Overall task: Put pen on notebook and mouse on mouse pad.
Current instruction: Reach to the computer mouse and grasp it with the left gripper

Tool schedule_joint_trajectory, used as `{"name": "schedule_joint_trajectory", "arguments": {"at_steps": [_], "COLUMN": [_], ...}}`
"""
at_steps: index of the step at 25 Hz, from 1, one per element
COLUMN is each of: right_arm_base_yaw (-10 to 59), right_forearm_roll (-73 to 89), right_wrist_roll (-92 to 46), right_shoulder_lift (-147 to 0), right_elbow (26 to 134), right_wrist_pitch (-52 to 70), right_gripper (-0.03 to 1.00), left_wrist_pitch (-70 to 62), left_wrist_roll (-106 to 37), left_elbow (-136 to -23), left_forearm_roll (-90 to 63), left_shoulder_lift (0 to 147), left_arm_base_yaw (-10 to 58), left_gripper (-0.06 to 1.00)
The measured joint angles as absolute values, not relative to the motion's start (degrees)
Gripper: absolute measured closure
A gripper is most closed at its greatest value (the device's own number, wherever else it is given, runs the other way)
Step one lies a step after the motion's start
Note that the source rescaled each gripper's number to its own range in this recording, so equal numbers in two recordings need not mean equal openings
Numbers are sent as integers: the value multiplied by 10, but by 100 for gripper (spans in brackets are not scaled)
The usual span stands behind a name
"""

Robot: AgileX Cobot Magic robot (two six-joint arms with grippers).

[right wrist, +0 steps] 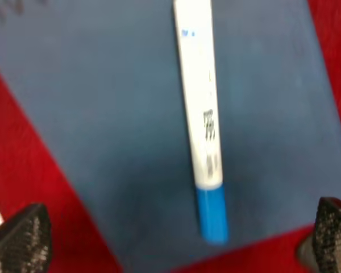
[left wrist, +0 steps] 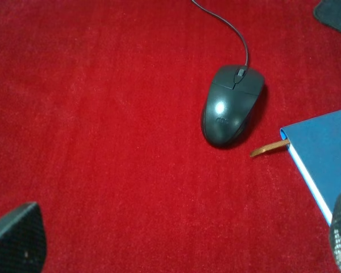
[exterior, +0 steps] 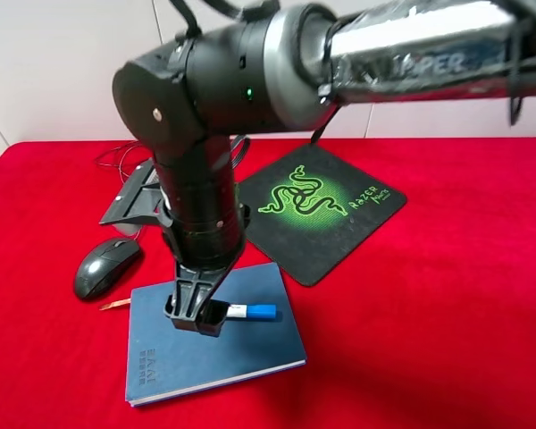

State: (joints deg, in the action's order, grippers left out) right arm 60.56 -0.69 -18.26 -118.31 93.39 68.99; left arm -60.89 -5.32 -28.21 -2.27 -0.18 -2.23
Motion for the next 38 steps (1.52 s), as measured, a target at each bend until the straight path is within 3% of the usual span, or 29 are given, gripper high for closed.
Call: {"name": "schedule_joint_trajectory", "arguments": {"at_steps": [12, 38], "right_arm_base_yaw": [606, 606], "right_forearm_roll": [-16, -15], "right_wrist_roll": [-117, -67], "right_shoulder_lift": [-1046, -530], "right_elbow": [915, 538], "right_wrist_pitch": [696, 699], "right_gripper": [-3, -3], "left_wrist_pitch": [-609, -609], "left_wrist_roll": [-53, -53], "left_elbow": [-282, -282], "left_forearm_roll": [-23, -23], "left_shoulder_lift": [-2, -2], "left_arm_base_yaw": [-22, -22], "left_gripper": [-6, -6]}}
